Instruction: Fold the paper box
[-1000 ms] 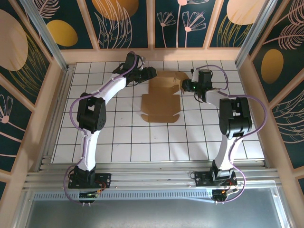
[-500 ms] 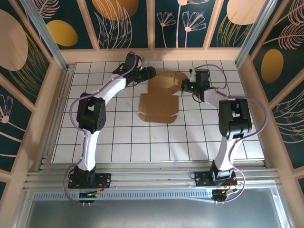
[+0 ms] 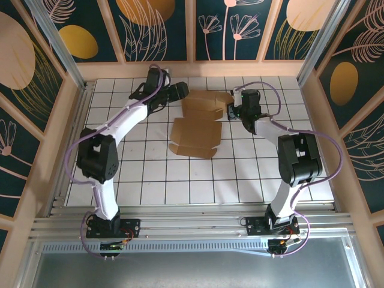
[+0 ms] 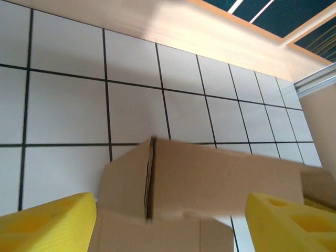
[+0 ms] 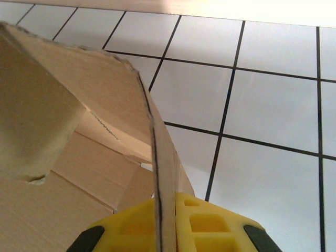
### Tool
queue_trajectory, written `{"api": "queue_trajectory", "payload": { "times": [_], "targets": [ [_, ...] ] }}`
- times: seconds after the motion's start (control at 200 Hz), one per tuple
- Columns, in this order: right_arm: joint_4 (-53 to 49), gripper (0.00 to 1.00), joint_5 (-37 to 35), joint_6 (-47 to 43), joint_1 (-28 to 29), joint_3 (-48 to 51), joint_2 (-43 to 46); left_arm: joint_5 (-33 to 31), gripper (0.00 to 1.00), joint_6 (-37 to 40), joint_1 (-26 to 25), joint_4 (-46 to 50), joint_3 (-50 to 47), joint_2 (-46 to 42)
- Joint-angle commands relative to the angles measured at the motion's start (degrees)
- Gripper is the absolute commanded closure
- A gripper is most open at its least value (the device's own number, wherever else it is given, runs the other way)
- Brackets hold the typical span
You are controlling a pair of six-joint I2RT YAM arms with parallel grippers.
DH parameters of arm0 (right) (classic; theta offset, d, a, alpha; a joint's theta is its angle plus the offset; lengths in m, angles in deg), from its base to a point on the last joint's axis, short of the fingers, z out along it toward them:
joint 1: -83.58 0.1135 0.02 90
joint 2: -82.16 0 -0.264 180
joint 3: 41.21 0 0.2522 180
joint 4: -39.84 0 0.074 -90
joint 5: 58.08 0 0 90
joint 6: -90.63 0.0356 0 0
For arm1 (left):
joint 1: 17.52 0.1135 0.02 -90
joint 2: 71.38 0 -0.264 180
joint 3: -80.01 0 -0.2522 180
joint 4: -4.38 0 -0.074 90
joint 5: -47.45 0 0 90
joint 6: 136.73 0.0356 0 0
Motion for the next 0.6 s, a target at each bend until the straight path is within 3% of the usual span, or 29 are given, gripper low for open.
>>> {"api": "queue_trajectory", "payload": {
  "times": [0.0, 0.13, 0.275, 0.435, 0.591],
  "targets": [
    [1.09, 0.9, -1.16, -1.26, 0.2, -1.24, -0.16, -2.5, 0.3, -2.17, -2.12, -6.09, -6.27, -5.93],
    [1.5, 0.9, -1.13, -1.14, 0.2, -1.1, -0.53, -3.9, 0.43, -2.73, -8.18, -9.78, -12.72, -8.6],
    [1.88, 0.9, -1.51, -1.59, 0.2, -0.86, -0.6, -3.79, 0.58, -6.22, -15.33, -11.2, -14.09, -5.57],
    [1.8, 0.9, -0.83, -0.68, 0.2, -1.11, -1.23, -7.17, 0.65, -6.96, -21.3, -13.68, -12.25, 0.7],
    [1.87, 0.9, -0.29, 0.42, 0.1, -1.1, -1.08, -9.87, 0.66, -8.63, -22.33, -15.68, -10.85, 7.97]
  ]
}}
